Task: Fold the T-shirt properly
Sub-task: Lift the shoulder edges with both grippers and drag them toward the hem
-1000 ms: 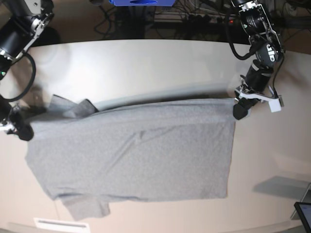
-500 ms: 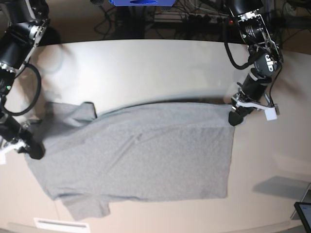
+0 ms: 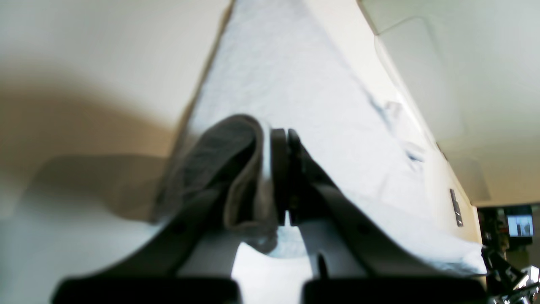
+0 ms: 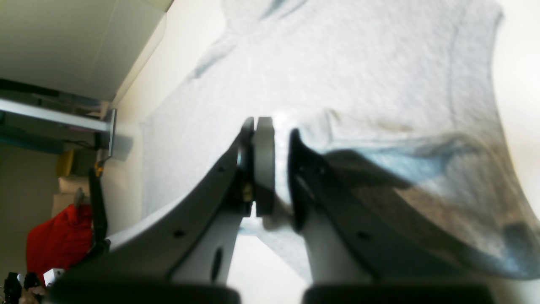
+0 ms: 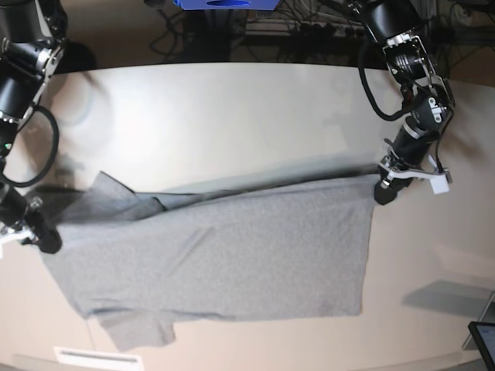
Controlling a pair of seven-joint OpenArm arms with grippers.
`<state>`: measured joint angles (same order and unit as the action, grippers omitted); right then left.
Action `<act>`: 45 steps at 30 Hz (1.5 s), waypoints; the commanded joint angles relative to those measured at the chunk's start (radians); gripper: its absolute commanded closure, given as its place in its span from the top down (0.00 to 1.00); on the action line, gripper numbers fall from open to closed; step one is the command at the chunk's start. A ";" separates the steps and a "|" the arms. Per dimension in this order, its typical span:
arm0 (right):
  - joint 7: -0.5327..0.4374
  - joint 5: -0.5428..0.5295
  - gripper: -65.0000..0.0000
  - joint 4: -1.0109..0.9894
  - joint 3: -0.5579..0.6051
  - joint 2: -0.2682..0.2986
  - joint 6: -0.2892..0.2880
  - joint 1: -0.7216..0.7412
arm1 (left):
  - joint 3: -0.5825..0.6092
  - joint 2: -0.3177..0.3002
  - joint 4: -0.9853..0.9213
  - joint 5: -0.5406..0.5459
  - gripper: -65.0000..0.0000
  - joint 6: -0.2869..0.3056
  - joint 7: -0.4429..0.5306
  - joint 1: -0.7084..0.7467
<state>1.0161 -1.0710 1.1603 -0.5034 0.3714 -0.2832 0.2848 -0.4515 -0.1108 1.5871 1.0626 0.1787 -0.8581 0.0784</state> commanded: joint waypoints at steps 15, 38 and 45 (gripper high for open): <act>-0.059 -0.024 0.00 -0.038 0.038 0.027 -0.009 0.090 | 0.001 -0.016 -0.060 0.000 0.00 0.003 0.020 -0.087; -0.242 -0.024 0.00 -0.128 0.249 0.073 -0.011 0.120 | 0.009 -0.045 -0.187 -0.138 0.00 0.008 0.020 -0.162; -0.244 -0.024 0.00 -0.127 0.248 0.074 -0.011 0.120 | 0.009 -0.048 -0.190 -0.140 0.00 0.008 0.020 -0.164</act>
<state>0.8013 -1.0744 1.0161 -0.2466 0.4210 -0.2840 0.3740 -0.4385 -0.1406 1.3762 0.9154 0.1825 -0.8642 -0.0666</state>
